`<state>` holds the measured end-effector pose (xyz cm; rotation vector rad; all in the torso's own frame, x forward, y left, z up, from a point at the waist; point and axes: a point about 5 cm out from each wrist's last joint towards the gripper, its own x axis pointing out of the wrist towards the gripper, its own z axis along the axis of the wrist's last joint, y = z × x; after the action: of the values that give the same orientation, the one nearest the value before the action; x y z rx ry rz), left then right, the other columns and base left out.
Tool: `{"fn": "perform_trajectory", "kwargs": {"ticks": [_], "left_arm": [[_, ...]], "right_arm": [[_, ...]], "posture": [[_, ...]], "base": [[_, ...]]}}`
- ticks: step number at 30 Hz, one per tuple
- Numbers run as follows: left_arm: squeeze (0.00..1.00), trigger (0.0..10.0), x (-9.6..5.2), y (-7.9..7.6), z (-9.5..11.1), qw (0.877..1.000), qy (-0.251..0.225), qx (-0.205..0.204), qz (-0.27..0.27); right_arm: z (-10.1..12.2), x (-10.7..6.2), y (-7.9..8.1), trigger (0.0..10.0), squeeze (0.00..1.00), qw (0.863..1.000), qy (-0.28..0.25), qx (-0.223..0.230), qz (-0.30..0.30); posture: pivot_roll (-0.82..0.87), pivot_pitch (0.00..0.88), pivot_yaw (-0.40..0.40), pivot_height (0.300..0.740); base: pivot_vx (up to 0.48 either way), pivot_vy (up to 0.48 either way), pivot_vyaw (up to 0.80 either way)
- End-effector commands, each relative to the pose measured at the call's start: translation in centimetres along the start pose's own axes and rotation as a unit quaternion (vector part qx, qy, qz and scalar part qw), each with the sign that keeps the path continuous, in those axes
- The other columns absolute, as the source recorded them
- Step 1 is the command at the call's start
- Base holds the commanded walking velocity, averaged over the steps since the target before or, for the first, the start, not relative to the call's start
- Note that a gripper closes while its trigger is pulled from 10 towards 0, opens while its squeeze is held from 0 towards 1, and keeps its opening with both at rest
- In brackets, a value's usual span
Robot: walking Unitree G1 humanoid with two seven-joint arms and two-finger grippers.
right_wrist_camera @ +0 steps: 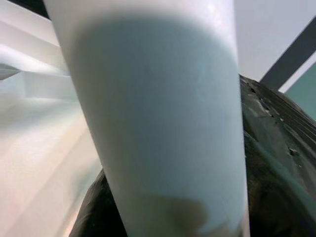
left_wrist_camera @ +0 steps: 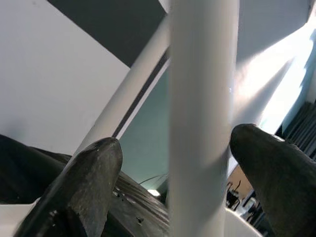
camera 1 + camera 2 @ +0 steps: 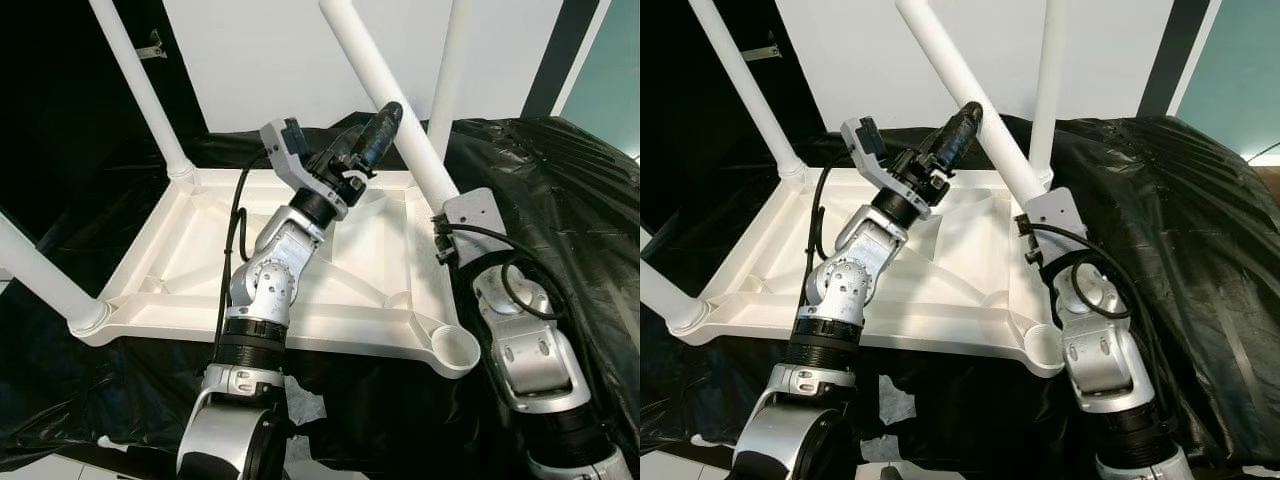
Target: Building children table
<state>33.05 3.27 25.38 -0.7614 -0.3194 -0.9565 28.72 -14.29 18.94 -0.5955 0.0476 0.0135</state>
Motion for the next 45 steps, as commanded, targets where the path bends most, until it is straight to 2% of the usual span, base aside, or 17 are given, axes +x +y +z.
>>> {"fn": "perform_trajectory", "kwargs": {"ticks": [1,11,20,25,30,37,43,44,45], "left_arm": [[0.0,10.0,0.6,-0.8,-0.2,1.0,0.0,0.003,-0.011],[0.0,10.0,0.1,0.5,-1.7,0.997,0.034,0.037,0.052],[0.0,10.0,0.3,1.1,-2.4,0.994,0.047,0.053,0.089],[0.0,10.0,0.3,1.2,-2.4,0.993,0.048,0.055,0.093],[0.0,10.0,0.5,1.2,-2.4,0.993,0.053,0.063,0.09],[0.0,10.0,0.6,1.2,-2.2,0.993,0.052,0.072,0.083],[0.0,10.0,0.7,1.3,-2.0,0.992,0.047,0.076,0.086],[0.0,4.1,0.7,1.3,-1.9,0.993,0.042,0.075,0.085],[0.0,4.1,0.7,1.3,-1.9,0.993,0.042,0.075,0.085]], "right_arm": [[0.0,0.0,0.1,0.0,0.0,1.0,-0.005,-0.008,-0.006],[-0.6,0.4,-0.9,0.0,0.0,0.998,-0.011,-0.03,-0.049],[-1.5,0.2,-0.7,0.0,0.0,0.993,-0.024,-0.089,-0.078],[-1.7,0.1,-0.5,0.0,0.0,0.992,-0.023,-0.093,-0.079],[-2.2,-0.1,0.4,0.0,0.0,0.992,-0.016,-0.094,-0.081],[-1.8,0.4,0.5,0.0,0.0,0.989,-0.036,-0.127,-0.072],[-1.8,0.6,0.5,0.0,0.0,0.989,-0.037,-0.126,-0.073],[-1.7,0.6,0.5,0.0,0.0,0.989,-0.038,-0.125,-0.074],[-1.7,0.6,0.5,0.0,0.0,0.989,-0.038,-0.125,-0.074]], "posture": [[-0.09,0.0,0.048,0.74],[-0.09,0.0,0.032,0.74],[-0.12,0.0,0.018,0.74],[-0.12,0.0,0.022,0.74],[-0.13,0.0,0.047,0.74],[-0.12,0.0,0.051,0.74],[-0.11,0.0,0.046,0.74],[-0.11,0.0,0.046,0.74],[-0.11,0.0,0.046,0.74]], "base": [[0.0,0.0,0.0],[0.0,0.0,0.0],[0.0,0.0,0.0],[0.0,0.0,0.0],[0.0,0.0,0.0],[0.0,0.0,0.0],[0.0,0.0,0.0],[0.0,0.0,0.0],[0.0,0.0,0.0]]}}
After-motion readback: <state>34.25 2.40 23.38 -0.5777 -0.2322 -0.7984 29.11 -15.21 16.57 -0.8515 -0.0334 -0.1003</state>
